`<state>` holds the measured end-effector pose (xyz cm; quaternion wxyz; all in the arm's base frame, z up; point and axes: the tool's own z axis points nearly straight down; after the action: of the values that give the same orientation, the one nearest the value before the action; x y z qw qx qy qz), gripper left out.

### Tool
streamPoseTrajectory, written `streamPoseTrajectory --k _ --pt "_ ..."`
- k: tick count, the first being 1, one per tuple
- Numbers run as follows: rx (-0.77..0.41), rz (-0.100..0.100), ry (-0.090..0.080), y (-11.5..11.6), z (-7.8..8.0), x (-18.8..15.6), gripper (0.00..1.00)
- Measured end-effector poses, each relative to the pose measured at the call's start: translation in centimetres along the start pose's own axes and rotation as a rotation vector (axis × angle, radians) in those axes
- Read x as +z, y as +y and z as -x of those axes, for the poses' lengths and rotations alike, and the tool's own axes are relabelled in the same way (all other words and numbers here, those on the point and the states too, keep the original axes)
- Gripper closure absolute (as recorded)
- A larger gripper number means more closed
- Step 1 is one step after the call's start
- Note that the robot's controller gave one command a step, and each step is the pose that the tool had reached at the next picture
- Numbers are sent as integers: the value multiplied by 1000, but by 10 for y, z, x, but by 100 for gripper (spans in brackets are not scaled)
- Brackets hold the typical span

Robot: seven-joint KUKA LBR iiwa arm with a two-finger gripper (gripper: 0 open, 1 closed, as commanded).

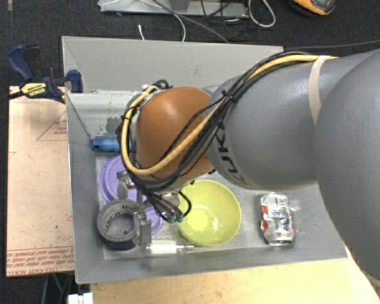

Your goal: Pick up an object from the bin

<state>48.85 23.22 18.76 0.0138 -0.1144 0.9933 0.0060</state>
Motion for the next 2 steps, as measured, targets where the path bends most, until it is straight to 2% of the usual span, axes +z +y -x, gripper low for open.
streamPoseTrajectory --k 1,2 --pt "39 2 -9 13 19 -52 0" --pt "-41 0 0 17 16 44 0"
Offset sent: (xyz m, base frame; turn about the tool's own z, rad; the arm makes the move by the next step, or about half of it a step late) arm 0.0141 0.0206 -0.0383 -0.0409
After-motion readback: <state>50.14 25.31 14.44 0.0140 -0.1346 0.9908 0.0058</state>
